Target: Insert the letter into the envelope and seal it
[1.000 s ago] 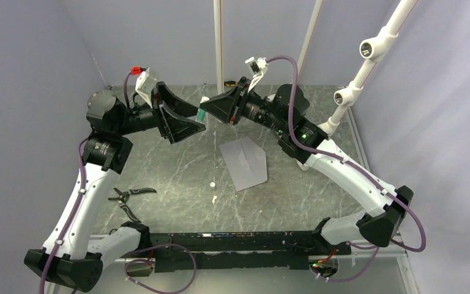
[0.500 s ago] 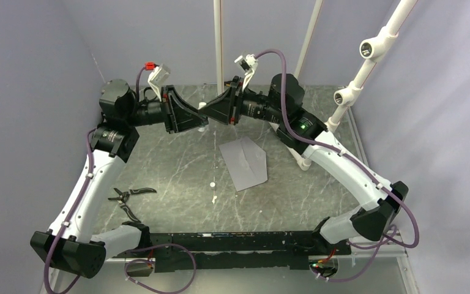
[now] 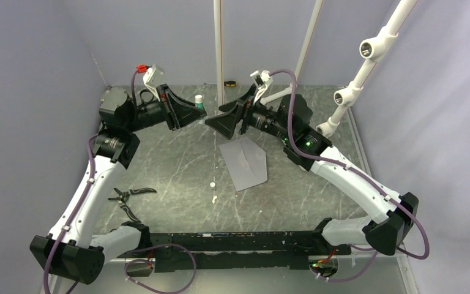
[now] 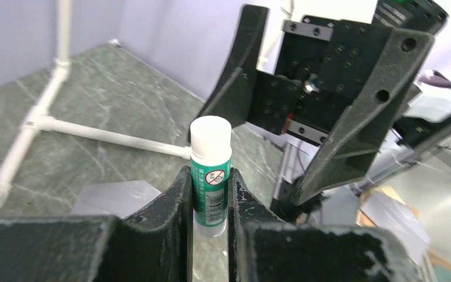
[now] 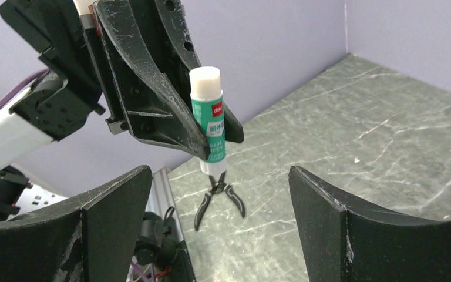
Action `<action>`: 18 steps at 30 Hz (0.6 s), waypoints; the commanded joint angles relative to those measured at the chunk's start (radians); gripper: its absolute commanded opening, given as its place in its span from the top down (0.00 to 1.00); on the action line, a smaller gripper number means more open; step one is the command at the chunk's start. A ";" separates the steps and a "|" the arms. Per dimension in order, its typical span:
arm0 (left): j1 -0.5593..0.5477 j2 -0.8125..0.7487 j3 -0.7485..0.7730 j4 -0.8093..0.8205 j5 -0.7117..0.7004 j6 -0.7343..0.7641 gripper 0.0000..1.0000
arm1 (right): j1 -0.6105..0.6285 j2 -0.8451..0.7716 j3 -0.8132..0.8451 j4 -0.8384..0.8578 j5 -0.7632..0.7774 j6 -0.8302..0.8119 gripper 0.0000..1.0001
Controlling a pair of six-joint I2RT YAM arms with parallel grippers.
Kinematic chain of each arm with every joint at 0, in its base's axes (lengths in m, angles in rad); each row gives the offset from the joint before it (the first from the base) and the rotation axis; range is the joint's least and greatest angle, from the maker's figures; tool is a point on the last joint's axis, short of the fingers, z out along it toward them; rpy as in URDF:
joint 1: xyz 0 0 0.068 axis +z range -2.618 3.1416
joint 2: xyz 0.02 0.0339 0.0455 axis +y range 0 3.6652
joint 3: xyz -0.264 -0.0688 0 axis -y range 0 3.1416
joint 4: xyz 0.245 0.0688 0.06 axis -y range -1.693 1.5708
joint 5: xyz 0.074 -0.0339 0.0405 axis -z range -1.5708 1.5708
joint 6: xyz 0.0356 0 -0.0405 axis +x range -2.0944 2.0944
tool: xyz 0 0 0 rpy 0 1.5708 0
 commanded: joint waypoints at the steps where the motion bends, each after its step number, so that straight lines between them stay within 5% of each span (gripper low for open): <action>1: -0.003 -0.067 -0.047 0.205 -0.199 -0.071 0.98 | 0.004 -0.020 -0.036 0.185 0.024 -0.036 0.13; 6: -0.003 -0.063 -0.088 0.424 -0.233 -0.231 0.98 | 0.011 0.048 0.009 0.267 -0.057 0.018 0.29; 18: -0.004 -0.069 -0.043 0.393 -0.247 -0.285 0.98 | 0.010 0.147 0.056 0.486 -0.105 0.231 0.39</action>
